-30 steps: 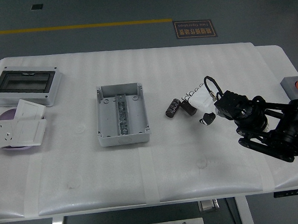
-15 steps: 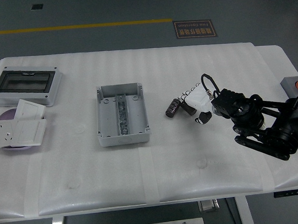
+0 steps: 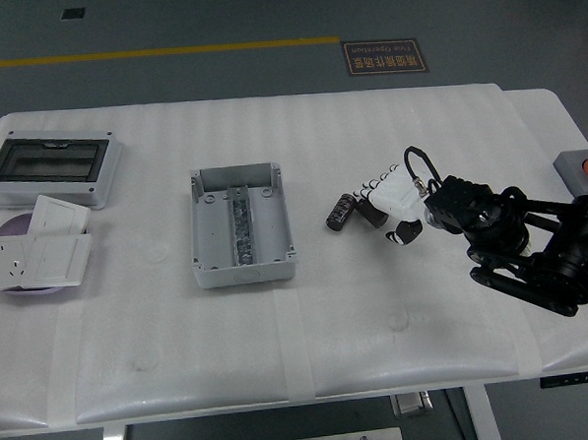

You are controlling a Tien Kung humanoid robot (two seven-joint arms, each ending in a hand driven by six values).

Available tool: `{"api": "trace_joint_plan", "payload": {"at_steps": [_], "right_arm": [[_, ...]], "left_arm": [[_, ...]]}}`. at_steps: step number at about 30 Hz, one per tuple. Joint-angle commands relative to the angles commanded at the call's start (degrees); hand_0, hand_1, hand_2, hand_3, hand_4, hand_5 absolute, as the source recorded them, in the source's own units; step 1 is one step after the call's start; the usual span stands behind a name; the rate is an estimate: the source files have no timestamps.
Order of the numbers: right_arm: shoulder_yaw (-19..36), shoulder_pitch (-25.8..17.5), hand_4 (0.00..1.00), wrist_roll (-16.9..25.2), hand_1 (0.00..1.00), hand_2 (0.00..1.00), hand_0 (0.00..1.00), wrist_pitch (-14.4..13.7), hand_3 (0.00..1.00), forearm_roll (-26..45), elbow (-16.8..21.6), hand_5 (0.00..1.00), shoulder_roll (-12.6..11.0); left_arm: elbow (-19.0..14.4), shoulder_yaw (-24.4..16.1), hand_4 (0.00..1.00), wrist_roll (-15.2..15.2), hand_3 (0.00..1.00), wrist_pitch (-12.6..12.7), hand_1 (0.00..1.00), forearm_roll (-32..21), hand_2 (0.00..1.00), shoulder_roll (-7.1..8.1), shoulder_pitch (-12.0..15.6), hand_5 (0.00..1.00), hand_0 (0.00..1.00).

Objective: Pick up the battery,place it into the box

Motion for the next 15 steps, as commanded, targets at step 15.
{"api": "trace_joint_plan", "payload": {"at_steps": [15], "right_arm": [[0.82, 0.76, 0.62, 1.97, 0.795, 0.828, 0.78, -0.91, 0.866, 0.15, -0.78, 0.207, 0.81]], "left_arm": [[0.0, -0.39, 0.542, 0.03, 0.627, 0.04, 0.664, 0.19, 0.619, -0.23, -0.04, 0.369, 0.655]]}}
